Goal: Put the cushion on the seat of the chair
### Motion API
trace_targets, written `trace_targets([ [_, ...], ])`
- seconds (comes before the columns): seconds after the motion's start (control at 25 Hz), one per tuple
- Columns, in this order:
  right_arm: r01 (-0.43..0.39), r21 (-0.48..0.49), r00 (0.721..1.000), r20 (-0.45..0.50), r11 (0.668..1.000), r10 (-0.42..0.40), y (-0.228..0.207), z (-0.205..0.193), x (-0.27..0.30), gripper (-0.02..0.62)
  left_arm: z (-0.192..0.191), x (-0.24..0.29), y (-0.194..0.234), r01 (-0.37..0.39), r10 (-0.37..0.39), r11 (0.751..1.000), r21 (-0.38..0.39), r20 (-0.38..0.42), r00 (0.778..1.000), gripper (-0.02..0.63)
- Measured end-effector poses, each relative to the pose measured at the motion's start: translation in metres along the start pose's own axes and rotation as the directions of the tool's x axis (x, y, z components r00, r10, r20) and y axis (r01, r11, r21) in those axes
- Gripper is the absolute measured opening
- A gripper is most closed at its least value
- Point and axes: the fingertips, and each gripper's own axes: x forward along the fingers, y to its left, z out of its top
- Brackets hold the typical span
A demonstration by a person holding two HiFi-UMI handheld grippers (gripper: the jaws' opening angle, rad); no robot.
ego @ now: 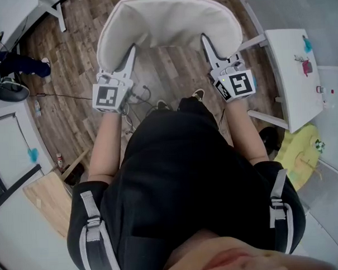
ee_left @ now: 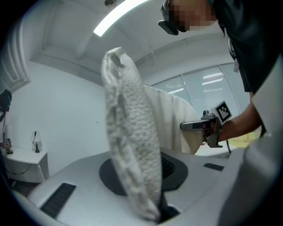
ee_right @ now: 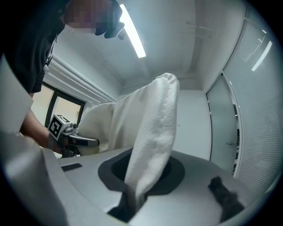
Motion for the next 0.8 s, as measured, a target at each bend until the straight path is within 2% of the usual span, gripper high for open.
trace_targets([
  [0.4,0.014,0.0,1.0,-0.015,1.0,-0.014,-0.003,-0.003,0.004,0.051,0.001,0.007,0.005,0.013,-0.012,1.0,-0.013,0.014,1.0,0.061],
  [0.8,-0.009,0.012,1.0,-0.021,1.0,0.009,-0.043,-0.011,0.028,0.051,0.0,0.049,0.013,-0.013,0.013,1.0,-0.009,-0.009,1.0,0.061],
])
